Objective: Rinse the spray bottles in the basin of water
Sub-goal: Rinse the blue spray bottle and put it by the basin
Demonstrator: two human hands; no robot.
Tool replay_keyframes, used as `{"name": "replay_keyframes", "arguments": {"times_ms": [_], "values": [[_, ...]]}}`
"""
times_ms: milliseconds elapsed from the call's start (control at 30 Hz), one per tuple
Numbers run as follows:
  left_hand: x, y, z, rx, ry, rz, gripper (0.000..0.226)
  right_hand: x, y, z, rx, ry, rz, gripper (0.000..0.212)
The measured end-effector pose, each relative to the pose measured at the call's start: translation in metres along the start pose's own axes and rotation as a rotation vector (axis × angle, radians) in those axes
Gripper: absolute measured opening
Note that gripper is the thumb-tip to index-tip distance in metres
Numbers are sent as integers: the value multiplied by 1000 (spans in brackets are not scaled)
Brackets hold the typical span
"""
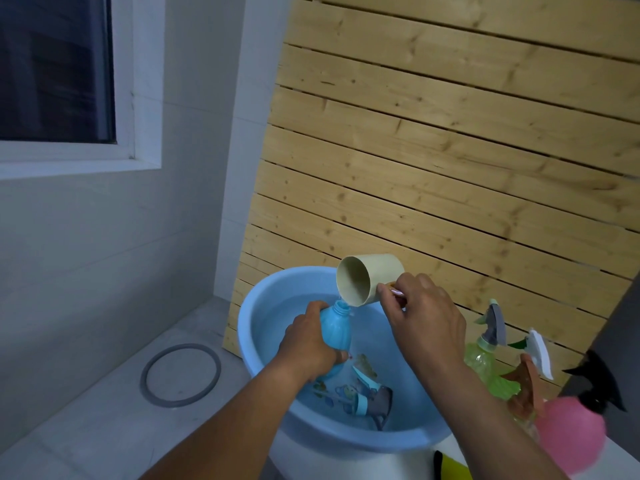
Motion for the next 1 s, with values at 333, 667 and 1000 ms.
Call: {"name": "replay_keyframes", "arguments": {"times_ms": [333, 667, 1000], "values": [[1, 0, -1, 5, -8, 4, 87, 2, 2, 3, -98, -107, 87, 25], [-1, 0, 0, 13, -25, 13, 87, 2, 3, 5, -141, -189, 123, 20], [-1, 0, 3, 17, -24, 30, 85, -1, 9, 7, -150, -161, 86, 18]]}}
Point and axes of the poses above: each hand's wrist, its own z-axis away from the middle knuckle, its own y-axis out of the palm, x = y × z, the point moved 2 cm from there along -z, towards the middle knuckle, and after that the axes turned 15 degrees about x, right-handed, at the moved point
